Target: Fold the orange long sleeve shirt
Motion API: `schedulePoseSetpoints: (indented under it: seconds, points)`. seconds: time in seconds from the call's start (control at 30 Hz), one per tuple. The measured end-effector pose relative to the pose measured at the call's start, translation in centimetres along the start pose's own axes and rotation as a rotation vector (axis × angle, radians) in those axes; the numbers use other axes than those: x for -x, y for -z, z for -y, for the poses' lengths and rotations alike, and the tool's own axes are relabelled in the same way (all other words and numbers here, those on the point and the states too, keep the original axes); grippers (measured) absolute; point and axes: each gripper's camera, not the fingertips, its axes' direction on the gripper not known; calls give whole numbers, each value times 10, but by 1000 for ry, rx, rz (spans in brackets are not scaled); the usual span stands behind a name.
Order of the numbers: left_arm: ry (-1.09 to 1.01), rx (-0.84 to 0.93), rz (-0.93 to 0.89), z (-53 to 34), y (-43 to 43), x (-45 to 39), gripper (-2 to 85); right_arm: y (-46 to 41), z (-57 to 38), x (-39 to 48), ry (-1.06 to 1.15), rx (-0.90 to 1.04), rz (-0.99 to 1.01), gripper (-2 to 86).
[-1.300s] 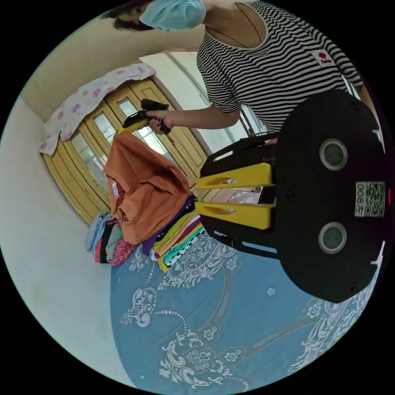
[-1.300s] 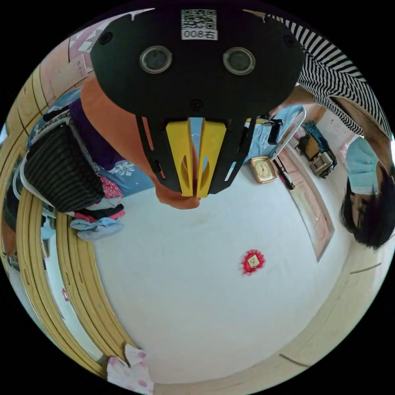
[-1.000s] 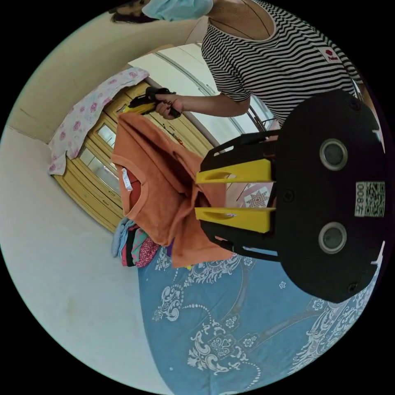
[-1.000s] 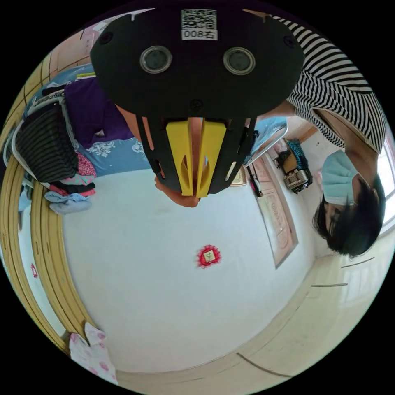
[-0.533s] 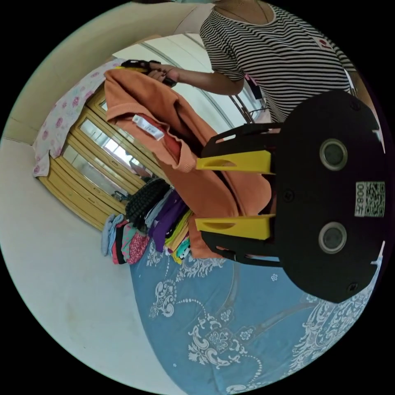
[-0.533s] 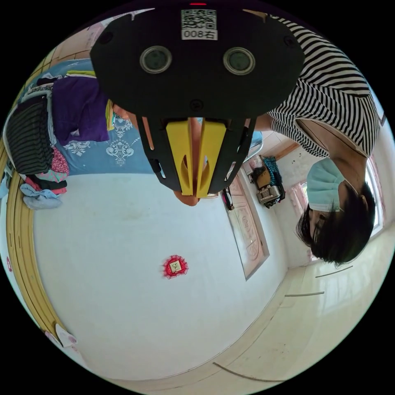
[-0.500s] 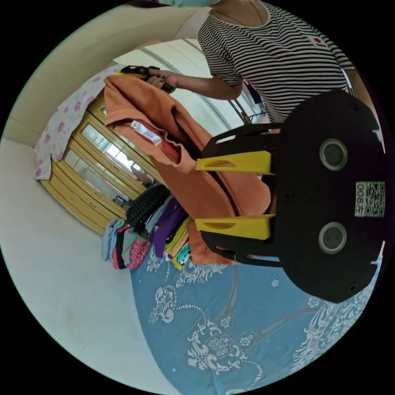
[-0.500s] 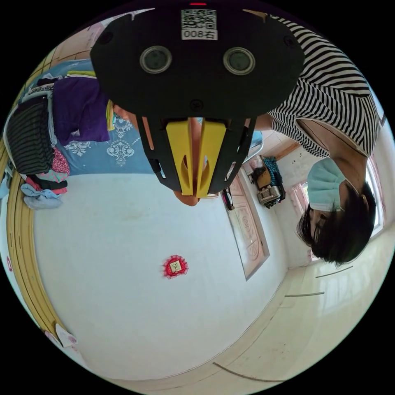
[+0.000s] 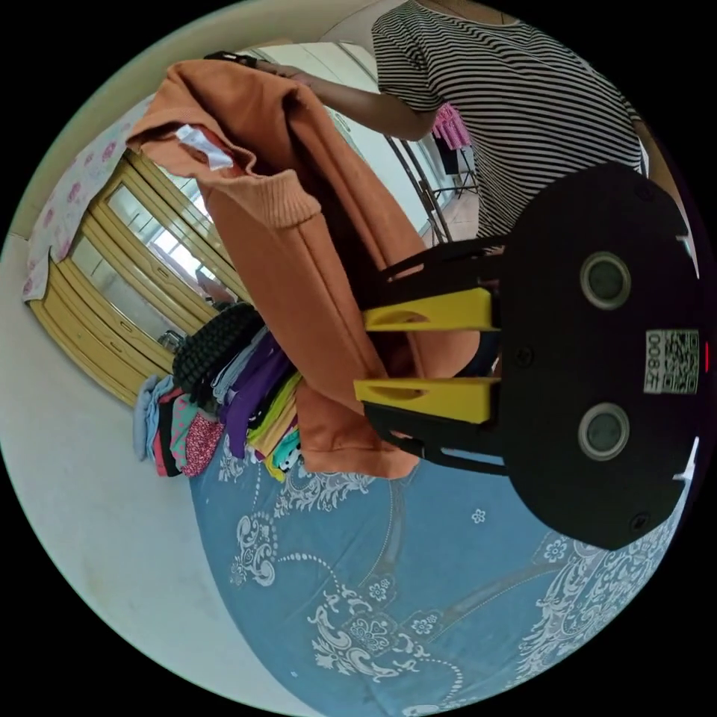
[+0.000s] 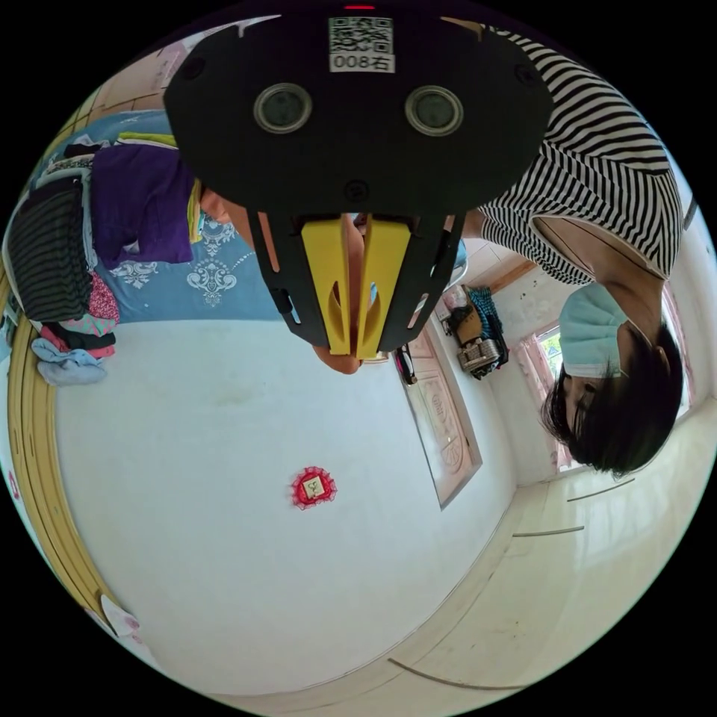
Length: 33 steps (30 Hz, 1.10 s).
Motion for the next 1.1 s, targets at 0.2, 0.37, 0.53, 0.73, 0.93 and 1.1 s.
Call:
schedulePoseSetpoints:
  seconds: [0.2,0.37,0.53,0.73,0.93,1.1]
  points:
    - [51,-173,0,10,26,-63,19,47,-7,-11,-13,-50,-35,6]
    - [-31,-371,106,20,107,-147,13,92,-7,-11,9,-132,-44,6]
    - [-153,-560,300,23,193,-264,11,126,-3,-9,42,-200,-2,6]
    - [-331,-649,556,16,248,-423,12,149,5,0,81,-267,65,6]
    - [-385,-718,666,-4,286,-533,12,153,26,24,147,-280,124,6]
    - [-440,-789,755,-33,317,-618,12,142,54,56,226,-279,186,6]
